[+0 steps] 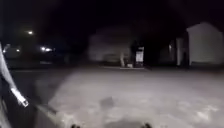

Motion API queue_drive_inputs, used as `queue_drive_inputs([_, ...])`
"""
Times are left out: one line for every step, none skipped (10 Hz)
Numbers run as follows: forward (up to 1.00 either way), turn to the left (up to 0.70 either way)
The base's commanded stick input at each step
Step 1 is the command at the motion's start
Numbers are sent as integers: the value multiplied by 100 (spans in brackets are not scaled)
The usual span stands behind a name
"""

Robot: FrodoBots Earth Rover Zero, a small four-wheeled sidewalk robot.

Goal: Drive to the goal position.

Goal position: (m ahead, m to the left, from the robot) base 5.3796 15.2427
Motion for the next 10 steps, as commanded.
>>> queue_drive_inputs([70, 0])
queue_drive_inputs([70, 0])
queue_drive_inputs([15, 0])
queue_drive_inputs([70, 0])
queue_drive_inputs([70, 0])
queue_drive_inputs([69, 0])
queue_drive_inputs([50, 0])
queue_drive_inputs([50, 0])
queue_drive_inputs([50, 0])
queue_drive_inputs([50, 7])
